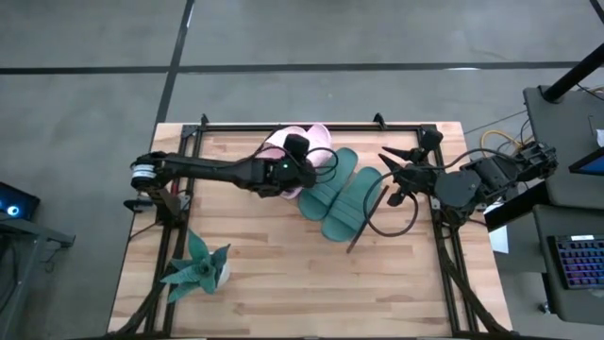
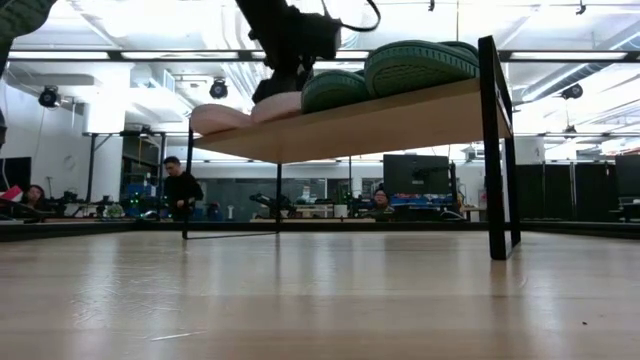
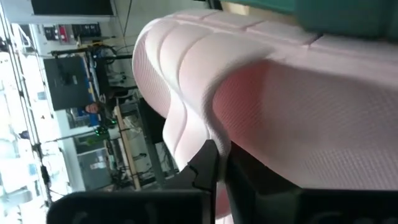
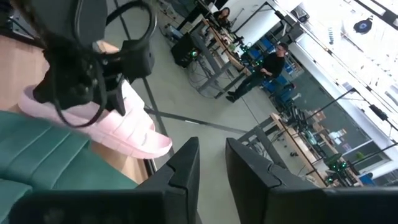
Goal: Pick and place slides into the shelf
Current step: Put the pink slide on the shelf
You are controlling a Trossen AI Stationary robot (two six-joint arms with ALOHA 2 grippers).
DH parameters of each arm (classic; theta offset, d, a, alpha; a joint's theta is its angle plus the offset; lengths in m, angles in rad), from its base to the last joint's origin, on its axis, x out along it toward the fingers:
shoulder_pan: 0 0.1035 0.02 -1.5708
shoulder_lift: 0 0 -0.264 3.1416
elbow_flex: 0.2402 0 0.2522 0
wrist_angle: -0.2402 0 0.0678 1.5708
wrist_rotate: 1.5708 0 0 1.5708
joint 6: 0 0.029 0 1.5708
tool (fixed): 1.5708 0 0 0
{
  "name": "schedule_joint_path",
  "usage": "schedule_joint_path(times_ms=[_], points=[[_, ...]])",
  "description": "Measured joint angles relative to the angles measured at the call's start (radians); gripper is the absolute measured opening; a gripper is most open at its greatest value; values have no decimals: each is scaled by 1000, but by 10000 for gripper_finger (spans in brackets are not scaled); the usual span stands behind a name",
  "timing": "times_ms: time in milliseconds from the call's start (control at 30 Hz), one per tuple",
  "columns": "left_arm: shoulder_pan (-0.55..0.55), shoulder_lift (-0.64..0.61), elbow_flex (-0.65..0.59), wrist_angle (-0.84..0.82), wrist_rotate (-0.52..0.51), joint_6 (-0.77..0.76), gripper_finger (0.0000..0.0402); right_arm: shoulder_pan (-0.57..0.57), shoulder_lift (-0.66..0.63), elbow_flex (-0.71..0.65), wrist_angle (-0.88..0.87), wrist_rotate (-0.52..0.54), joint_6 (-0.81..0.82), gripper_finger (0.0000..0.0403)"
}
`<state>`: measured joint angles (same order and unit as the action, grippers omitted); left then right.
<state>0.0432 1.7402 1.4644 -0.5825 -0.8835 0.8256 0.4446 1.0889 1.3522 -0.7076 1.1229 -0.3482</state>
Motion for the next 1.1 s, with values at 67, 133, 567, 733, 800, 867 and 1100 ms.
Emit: schedule_joint_path(times_ms=[67,133,567,733,800,867,1100], points=[[0,26,8,1,-2,26,1,0,0,-1,0,0,0,69],[-1,48,20,-1,-10,41,1,0,-1,-5,-1,0,0,70],[-1,44,45,-7,15,48,31,0,-17,-41,0,0,0,73],[-5,35,47,-26,37,9,102,0,-17,-42,0,0,-3,75],[-6,32,66,-63,65,-33,132,0,-17,-42,0,0,-3,78],[-6,30,97,-122,106,-88,159,0,-17,-42,0,0,-3,81],[-6,27,225,-321,363,-300,227,0,-17,-42,0,0,-3,88]])
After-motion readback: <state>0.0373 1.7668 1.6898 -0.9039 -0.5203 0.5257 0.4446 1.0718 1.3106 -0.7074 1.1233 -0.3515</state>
